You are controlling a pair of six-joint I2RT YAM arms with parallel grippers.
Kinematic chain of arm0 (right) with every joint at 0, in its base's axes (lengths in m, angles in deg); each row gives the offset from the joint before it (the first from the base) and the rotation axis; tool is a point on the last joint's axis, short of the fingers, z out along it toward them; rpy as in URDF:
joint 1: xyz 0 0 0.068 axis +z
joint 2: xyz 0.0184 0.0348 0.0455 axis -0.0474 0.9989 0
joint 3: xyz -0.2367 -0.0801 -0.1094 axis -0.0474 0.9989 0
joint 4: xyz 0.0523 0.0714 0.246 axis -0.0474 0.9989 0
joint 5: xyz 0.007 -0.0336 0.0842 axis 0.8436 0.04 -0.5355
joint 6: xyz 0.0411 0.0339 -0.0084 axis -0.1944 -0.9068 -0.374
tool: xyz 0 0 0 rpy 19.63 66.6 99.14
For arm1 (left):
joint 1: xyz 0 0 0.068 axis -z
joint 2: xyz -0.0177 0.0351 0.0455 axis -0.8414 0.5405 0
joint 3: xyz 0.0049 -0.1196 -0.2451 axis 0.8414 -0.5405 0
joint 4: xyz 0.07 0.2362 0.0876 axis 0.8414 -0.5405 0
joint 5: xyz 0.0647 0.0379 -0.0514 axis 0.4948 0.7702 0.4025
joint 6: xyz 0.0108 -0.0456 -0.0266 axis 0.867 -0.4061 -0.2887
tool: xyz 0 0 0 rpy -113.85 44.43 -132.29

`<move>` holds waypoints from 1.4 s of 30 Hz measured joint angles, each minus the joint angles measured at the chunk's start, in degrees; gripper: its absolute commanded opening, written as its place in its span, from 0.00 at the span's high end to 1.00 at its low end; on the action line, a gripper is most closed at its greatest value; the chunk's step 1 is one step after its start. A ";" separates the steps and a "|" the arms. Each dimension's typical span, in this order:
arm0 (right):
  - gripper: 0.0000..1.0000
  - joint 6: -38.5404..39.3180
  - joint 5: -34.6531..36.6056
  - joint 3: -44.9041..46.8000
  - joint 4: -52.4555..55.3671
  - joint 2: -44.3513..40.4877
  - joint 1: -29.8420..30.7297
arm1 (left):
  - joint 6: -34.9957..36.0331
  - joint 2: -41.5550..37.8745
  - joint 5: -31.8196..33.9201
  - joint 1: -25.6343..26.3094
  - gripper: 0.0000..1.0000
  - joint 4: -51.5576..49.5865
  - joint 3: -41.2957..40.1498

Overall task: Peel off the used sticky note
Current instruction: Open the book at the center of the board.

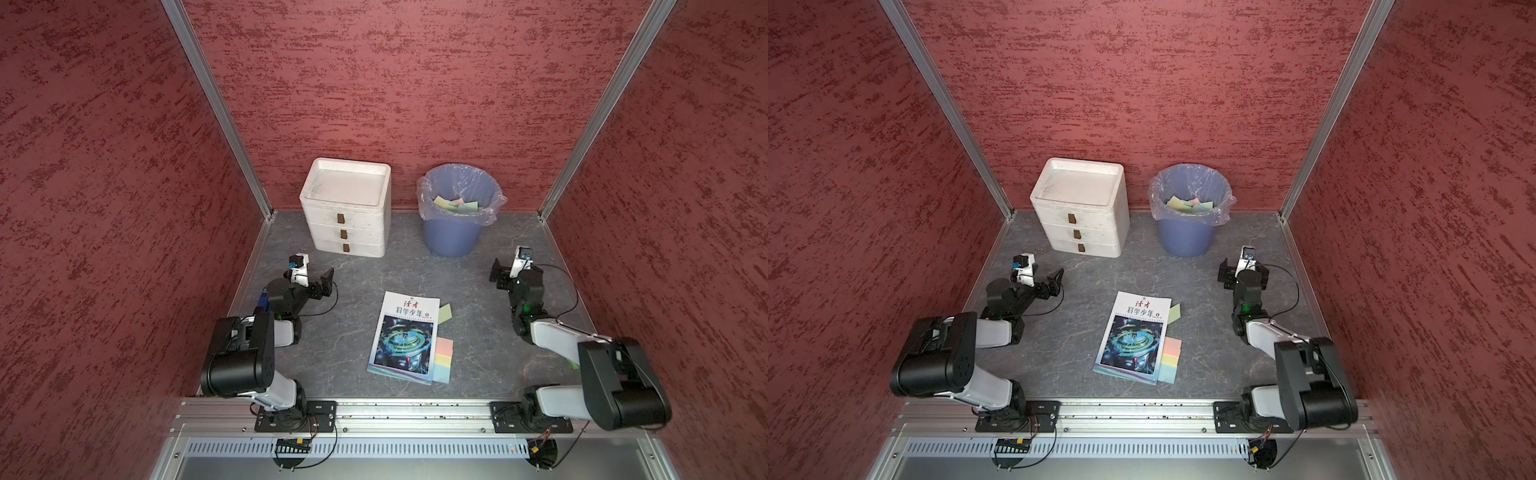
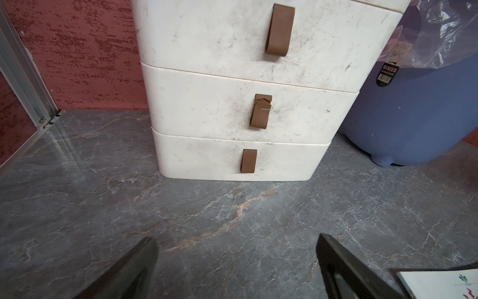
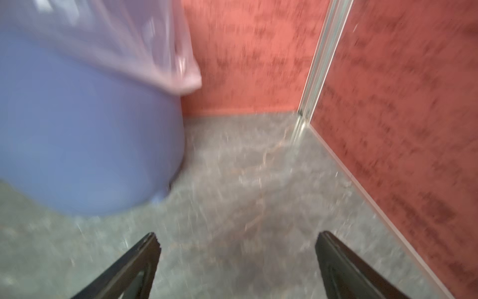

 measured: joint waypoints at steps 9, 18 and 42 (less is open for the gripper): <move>0.01 -12.11 -5.68 -18.56 22.08 -14.40 0.04 | 1.11 -0.92 2.64 2.64 0.00 -1.90 -0.02; 0.01 -20.79 -16.55 -18.95 41.13 -7.41 4.79 | 4.11 -21.81 -5.44 1.03 0.00 -32.37 21.20; 0.19 -34.01 -15.74 -13.88 47.21 8.81 34.77 | 23.28 -16.11 -23.41 10.60 0.00 -83.34 23.23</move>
